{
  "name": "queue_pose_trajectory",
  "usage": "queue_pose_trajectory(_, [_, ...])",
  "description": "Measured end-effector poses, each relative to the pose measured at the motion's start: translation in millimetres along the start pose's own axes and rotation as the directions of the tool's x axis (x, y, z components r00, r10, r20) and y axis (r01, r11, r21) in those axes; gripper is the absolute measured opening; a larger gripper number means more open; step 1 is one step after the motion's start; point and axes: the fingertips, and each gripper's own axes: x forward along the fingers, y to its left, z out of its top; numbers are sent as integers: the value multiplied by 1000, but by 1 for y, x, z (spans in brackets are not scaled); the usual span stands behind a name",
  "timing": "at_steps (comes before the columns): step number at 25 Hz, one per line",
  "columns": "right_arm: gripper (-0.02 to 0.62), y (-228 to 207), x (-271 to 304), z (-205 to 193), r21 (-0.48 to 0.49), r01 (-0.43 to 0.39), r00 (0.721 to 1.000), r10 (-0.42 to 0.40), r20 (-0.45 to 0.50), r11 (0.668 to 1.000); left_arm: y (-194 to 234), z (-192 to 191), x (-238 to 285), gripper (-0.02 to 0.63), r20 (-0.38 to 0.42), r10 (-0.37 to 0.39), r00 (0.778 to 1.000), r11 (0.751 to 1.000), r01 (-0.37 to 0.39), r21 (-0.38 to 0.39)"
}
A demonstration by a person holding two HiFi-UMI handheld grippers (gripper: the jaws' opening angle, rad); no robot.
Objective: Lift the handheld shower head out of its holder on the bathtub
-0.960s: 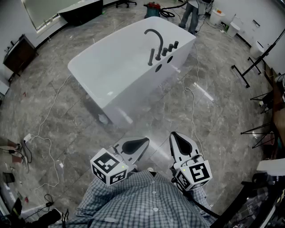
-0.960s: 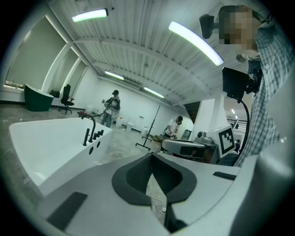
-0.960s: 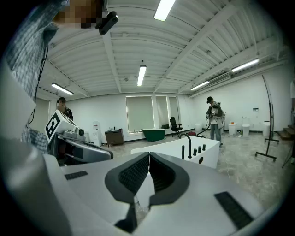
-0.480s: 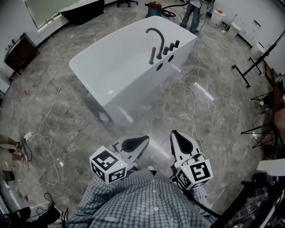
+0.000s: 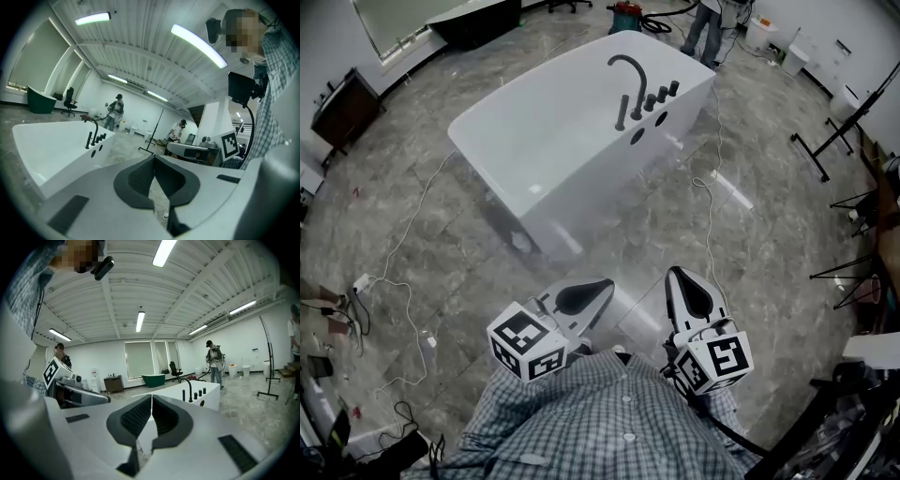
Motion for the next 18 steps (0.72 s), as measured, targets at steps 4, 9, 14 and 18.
queue_pose_trajectory(4, [18,-4,-9,-1,0,2,1000,-2,-3,1000,-5,0,3,-2,-1,8,1000,1000,-8,9])
queue_pose_trajectory(9, [18,-18,-28,-5,-10,13,1000,-13,-12,1000,-18,-1,14,-1,5,19,1000,1000,-19,16])
queue_pose_trajectory(14, [18,-32,-44,-7,-12,4,1000,-4,-13,1000,-32,-4,25,-2,7,32,999,999,-32,16])
queue_pose_trajectory(18, [18,-45,-55,-9,-10,10,1000,-10,-7,1000,-44,-8,36,-2,11,34,999,999,-34,25])
